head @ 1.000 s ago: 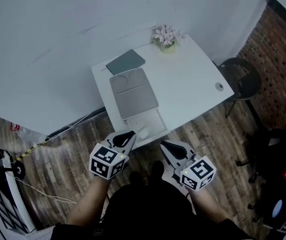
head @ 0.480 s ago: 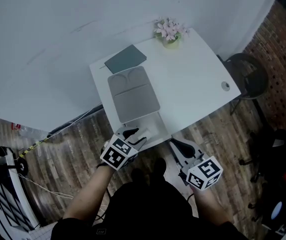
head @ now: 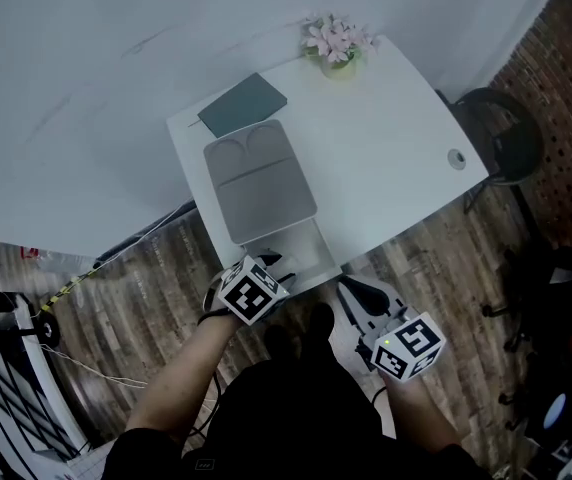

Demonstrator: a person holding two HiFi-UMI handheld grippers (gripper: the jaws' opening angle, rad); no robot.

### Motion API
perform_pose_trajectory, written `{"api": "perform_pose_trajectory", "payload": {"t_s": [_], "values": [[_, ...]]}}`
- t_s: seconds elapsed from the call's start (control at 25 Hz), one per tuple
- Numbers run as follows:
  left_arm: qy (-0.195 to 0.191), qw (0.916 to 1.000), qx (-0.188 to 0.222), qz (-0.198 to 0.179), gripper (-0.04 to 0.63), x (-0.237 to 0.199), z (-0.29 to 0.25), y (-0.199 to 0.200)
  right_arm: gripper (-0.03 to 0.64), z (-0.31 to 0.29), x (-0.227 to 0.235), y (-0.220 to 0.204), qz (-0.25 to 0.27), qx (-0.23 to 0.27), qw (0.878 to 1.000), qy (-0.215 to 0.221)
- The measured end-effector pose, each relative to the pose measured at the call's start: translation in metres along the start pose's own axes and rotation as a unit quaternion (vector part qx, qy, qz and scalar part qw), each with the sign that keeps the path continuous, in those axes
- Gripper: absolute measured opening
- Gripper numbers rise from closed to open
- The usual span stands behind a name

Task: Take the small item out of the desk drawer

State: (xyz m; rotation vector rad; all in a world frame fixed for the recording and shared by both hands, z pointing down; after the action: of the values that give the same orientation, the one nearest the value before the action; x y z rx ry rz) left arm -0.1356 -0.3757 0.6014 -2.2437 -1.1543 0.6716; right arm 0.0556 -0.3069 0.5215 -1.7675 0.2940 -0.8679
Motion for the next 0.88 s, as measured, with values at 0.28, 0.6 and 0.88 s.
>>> {"api": "perform_pose_trajectory", "payload": {"t_s": [0.28, 0.6, 0.88], "values": [[0.008, 0.9989, -0.045, -0.011, 0.172, 0.003, -0.018, -0.006, 0.017, 0.004, 0.005, -0.015, -0.021, 0.0, 1.0, -0.005], [0.021, 0.9949, -0.088, -0.045, 0.177, 0.002, -0.027, -0.005, 0.017, 0.013, 0.006, -0.02, -0.031, 0.0, 0.999, -0.012], [0.03, 0.9855, -0.132, -0.102, 0.178, 0.011, -0.037, 0.003, 0.017, 0.026, 0.001, -0.022, -0.035, 0.002, 0.999, -0.017]]}}
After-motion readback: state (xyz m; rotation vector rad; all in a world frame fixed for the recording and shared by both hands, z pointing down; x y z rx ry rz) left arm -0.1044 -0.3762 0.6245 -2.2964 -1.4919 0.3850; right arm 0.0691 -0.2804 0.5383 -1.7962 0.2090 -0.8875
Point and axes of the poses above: the fingertips, and each gripper's own axes: z backward along the fingers, x to its right, y out of its top, the point moved 9 cm from there along z, backward along the fingers, and after that the axes turned 11 degrees about x, right-handed, at the moved point
